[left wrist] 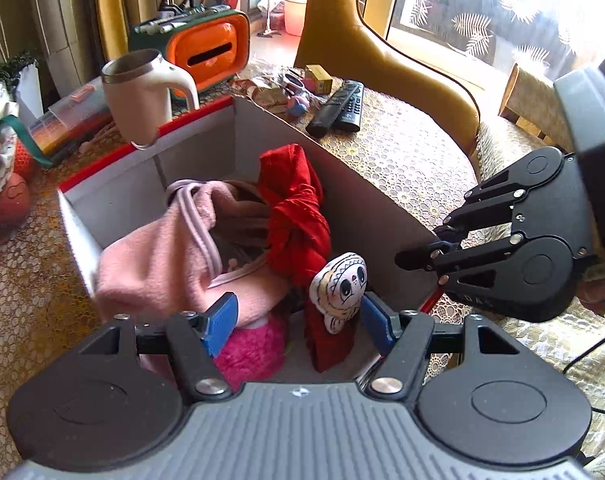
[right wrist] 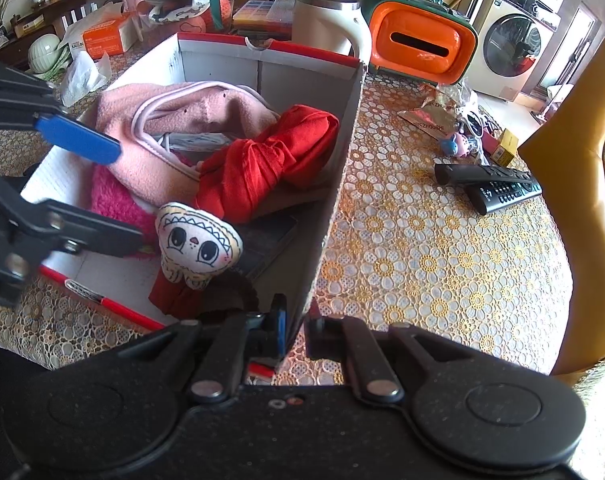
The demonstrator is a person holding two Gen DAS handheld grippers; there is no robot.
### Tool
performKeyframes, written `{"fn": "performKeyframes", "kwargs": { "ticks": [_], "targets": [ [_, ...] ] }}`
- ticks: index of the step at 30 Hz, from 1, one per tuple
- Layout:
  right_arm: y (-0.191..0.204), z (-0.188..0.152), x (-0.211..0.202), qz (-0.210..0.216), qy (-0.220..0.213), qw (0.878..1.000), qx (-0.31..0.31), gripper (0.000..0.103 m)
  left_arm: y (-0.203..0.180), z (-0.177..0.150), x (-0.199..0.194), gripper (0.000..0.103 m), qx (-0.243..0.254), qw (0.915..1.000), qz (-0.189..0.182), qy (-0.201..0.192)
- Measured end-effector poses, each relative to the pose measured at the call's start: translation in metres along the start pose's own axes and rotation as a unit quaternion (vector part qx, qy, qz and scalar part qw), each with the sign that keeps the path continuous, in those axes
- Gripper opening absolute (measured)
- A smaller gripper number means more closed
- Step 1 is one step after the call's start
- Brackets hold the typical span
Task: Organize objects
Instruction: 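Move the left tool back to the black mesh cloth on the table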
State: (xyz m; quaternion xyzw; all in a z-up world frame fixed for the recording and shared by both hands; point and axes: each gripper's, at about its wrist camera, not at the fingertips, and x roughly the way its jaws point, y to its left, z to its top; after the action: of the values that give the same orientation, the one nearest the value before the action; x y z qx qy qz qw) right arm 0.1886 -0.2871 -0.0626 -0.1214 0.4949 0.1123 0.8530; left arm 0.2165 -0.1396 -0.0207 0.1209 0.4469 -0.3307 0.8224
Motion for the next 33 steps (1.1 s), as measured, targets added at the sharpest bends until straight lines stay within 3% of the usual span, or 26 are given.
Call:
{"fn": "performKeyframes", "kwargs": {
  "ticks": [8, 21, 25, 33],
  "targets": [
    [0.002, 0.0, 0.0, -0.005, 0.002, 1.0, -0.001, 0.008, 0.021, -0.022, -0.051, 0.067, -0.001, 0.9996, 0.02, -0.02],
    [0.004, 0.001, -0.001, -0.01, 0.006, 1.0, -0.004, 0.008, 0.088, -0.081, -0.113, 0.073, -0.054, 0.9935, 0.097, -0.024],
    [0.005, 0.0, -0.001, -0.011, 0.007, 1.0, -0.003, 0.008, 0.109, -0.101, -0.112, 0.082, -0.081, 0.9891, 0.122, -0.014],
    [0.006, 0.001, 0.0, -0.016, 0.011, 1.0, -0.005, 0.008, 0.137, -0.138, -0.072, 0.085, -0.126, 0.9811, 0.145, 0.024]
  ]
}}
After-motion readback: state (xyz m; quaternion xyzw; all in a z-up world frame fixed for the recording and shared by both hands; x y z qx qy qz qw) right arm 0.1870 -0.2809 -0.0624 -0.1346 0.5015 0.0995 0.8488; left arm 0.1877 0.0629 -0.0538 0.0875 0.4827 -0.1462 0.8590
